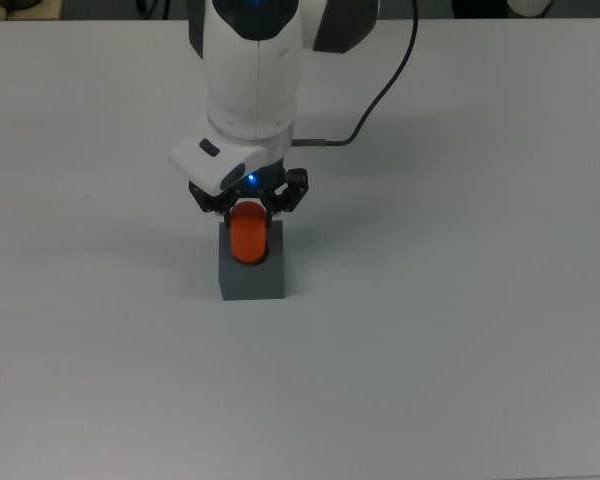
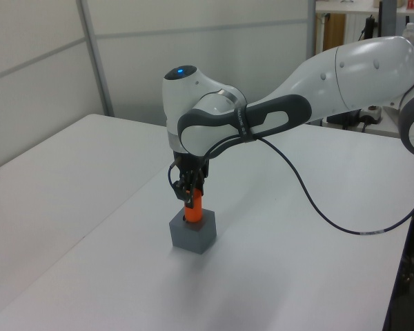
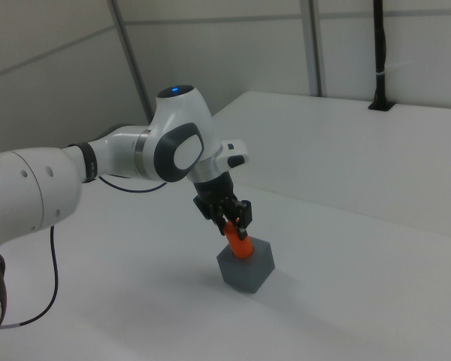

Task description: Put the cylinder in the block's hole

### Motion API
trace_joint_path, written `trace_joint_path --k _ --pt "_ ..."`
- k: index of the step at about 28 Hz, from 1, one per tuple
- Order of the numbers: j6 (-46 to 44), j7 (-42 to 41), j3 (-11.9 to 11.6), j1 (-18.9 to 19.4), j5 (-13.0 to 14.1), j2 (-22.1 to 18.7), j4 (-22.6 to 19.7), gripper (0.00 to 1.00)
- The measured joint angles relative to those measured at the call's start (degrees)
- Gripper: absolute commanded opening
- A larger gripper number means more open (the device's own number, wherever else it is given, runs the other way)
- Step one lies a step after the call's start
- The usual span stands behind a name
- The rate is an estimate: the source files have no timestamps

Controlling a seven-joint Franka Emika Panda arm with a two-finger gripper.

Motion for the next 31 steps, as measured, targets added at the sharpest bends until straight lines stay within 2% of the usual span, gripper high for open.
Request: trace_joint_path --k 1,3,4,19,31 --pt "0.00 0.00 0.00 0.00 0.00 0.00 0.00 0.55" --pt "0.00 0.00 0.00 0.00 -0.01 0.00 -0.01 0.95" --pt "0.00 0.00 0.00 0.00 -0.02 0.00 -0.03 1.00" --pt "-0.07 0.01 -0.08 0.00 -0.51 -0.15 -0.84 1.00" --pt "-3.14 0.01 -0.09 0.00 -0.51 -1.86 -0.58 1.00"
